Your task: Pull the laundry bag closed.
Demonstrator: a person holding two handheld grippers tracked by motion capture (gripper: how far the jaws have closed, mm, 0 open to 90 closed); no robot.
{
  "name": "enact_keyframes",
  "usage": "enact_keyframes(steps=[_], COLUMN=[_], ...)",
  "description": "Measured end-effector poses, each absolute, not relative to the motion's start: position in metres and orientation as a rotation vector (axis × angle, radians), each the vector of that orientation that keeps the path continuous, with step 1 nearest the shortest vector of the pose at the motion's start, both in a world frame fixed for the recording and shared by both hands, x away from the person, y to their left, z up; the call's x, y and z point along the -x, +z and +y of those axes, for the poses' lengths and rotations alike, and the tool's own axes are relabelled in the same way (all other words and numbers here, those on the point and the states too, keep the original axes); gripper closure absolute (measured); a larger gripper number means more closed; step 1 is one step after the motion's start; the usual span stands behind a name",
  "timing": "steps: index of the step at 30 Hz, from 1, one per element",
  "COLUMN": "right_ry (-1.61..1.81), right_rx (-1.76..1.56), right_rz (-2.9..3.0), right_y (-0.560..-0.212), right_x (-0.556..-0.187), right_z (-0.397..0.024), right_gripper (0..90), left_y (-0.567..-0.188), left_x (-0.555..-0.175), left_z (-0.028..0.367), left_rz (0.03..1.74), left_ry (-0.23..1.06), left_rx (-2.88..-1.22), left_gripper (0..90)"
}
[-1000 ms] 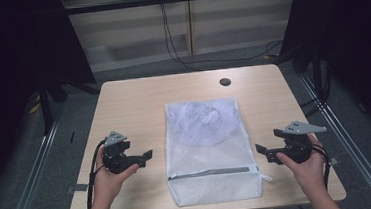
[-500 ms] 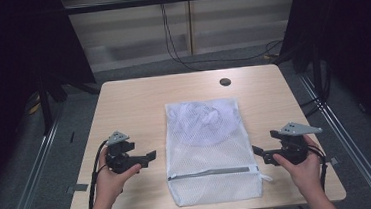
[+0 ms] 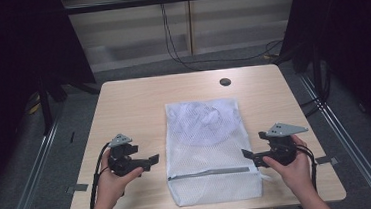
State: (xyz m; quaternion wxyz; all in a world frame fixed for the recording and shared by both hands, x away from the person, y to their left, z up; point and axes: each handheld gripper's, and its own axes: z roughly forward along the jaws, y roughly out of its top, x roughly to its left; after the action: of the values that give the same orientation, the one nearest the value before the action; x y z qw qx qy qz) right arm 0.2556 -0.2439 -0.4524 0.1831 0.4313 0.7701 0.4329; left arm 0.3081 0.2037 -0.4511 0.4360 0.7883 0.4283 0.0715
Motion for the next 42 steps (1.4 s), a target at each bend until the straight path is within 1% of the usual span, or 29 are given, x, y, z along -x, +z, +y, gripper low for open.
enact_keyframes(steps=[17,29,42], right_ry=[1.262,1.285,1.282], right_rx=[-1.170,-1.130,-1.105], right_rz=[2.275,2.335,2.404], right_y=[-0.451,-0.449,-0.451], right_x=[-0.266,-0.276,-0.281], right_z=[-0.200,-0.162,-0.132], right_gripper=[10.1,10.0,9.8], left_y=[-0.451,-0.449,-0.448], left_x=[-0.306,-0.306,-0.306], left_z=[0.207,0.214,0.216], left_rz=[1.063,1.072,1.080], left_ry=[0.183,0.200,0.198], left_rx=[-1.985,-1.970,-1.958], left_gripper=[4.9,5.0,5.3])
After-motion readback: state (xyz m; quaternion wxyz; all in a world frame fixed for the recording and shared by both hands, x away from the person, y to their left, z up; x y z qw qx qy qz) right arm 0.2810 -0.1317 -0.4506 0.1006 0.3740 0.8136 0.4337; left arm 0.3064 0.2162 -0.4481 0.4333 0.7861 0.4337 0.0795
